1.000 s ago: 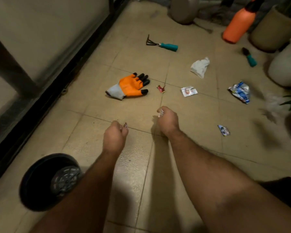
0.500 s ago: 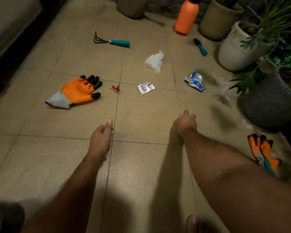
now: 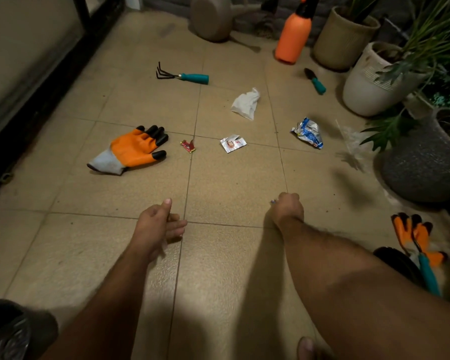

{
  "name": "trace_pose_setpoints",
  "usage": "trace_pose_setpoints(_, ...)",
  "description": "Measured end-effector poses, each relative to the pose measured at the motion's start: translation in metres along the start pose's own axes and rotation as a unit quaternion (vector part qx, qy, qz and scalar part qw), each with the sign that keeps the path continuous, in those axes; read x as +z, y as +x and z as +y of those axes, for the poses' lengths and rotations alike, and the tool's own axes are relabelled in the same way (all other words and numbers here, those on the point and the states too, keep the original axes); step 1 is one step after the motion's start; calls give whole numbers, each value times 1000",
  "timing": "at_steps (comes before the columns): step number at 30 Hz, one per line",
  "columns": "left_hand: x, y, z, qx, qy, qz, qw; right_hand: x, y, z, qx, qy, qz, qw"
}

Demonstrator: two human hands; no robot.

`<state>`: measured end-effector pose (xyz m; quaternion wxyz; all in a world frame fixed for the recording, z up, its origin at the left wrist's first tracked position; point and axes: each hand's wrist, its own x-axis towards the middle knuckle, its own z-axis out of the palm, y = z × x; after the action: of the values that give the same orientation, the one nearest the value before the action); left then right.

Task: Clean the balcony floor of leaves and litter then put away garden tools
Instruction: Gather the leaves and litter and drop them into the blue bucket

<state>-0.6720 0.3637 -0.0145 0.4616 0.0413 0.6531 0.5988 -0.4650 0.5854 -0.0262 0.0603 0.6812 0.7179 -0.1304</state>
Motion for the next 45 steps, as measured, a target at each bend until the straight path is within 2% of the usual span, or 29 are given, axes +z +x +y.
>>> trace_pose_setpoints(3,6,-6,1,-4,-15,-11,1000,11,-19,-5,-44,42,50,997)
trace_pose_setpoints(6,7,-7,4,24,-10,5,1000,13,-39,-38,-76,137,106,982)
trace_pose_setpoints(12,-21,-8,33,66,42,70,994,5,-49,-147,-103,316,60,941)
trace_pose_setpoints(16,-51,-13,55,71,55,132,987,2,-63,-220,-175,300,11,938)
trace_pose_setpoints(19,-58,-14,65,60,67,178,980,1,-82,-244,-212,263,-17,941)
trace_pose_setpoints(22,-45,-12,81,67,96,199,973,0,-85,-243,-242,220,-38,944)
trace_pose_setpoints(24,-22,-9,94,81,140,205,965,-6,-73,-236,-222,209,-58,951)
trace_pose_setpoints(26,4,-4,111,126,205,215,947,-12,-56,-236,-170,265,-93,945)
trace_pose_setpoints(30,38,1,159,147,412,212,874,-39,-33,-250,-106,404,-137,898)
trace_pose_setpoints(35,68,53,182,135,447,214,858,-47,18,-224,-118,397,-143,899)
trace_pose_setpoints(39,90,128,149,151,443,179,865,-29,81,-184,-178,360,-107,910)
trace_pose_setpoints(42,110,166,124,159,518,166,824,-32,116,-159,-157,349,-26,923)
trace_pose_setpoints(45,112,187,103,161,587,159,777,-31,124,-146,-156,353,-1,922)
